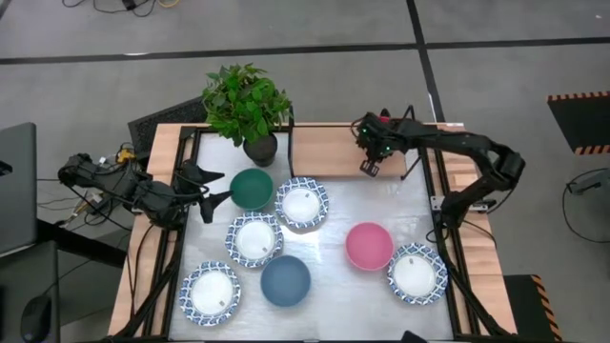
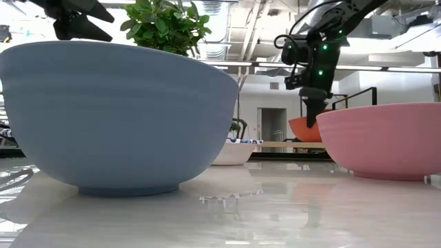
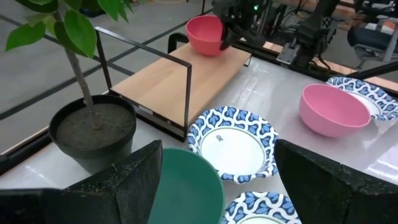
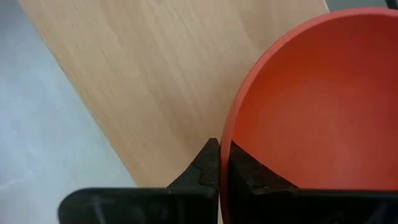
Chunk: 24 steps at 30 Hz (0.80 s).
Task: Place and stack bowls onto a shelf
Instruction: Put the orange bowl on the shelf
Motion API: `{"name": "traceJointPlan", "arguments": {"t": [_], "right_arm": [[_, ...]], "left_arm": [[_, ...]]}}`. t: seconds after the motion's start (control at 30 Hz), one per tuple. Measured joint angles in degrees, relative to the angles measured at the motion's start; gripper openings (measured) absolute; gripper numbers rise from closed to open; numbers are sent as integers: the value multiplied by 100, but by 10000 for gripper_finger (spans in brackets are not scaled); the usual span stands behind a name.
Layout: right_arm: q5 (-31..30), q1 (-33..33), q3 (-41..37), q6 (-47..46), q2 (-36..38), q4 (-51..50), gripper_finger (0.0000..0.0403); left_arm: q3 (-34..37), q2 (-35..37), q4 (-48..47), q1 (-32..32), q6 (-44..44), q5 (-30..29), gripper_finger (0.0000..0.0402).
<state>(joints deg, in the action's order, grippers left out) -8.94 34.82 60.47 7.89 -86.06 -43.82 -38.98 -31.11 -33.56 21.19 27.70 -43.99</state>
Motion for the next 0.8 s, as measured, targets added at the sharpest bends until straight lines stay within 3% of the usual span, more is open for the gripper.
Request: {"name": "traceJointPlan", "arguments": {"t": [0.2, 0.8], "right_arm": [[701, 291, -1, -32, 153, -148, 29], [596, 290, -20, -121, 137, -637, 73]], "left_arm": [[0, 0, -22, 0, 59, 0, 293], [0, 0, -18, 0, 62, 0, 293]]}}
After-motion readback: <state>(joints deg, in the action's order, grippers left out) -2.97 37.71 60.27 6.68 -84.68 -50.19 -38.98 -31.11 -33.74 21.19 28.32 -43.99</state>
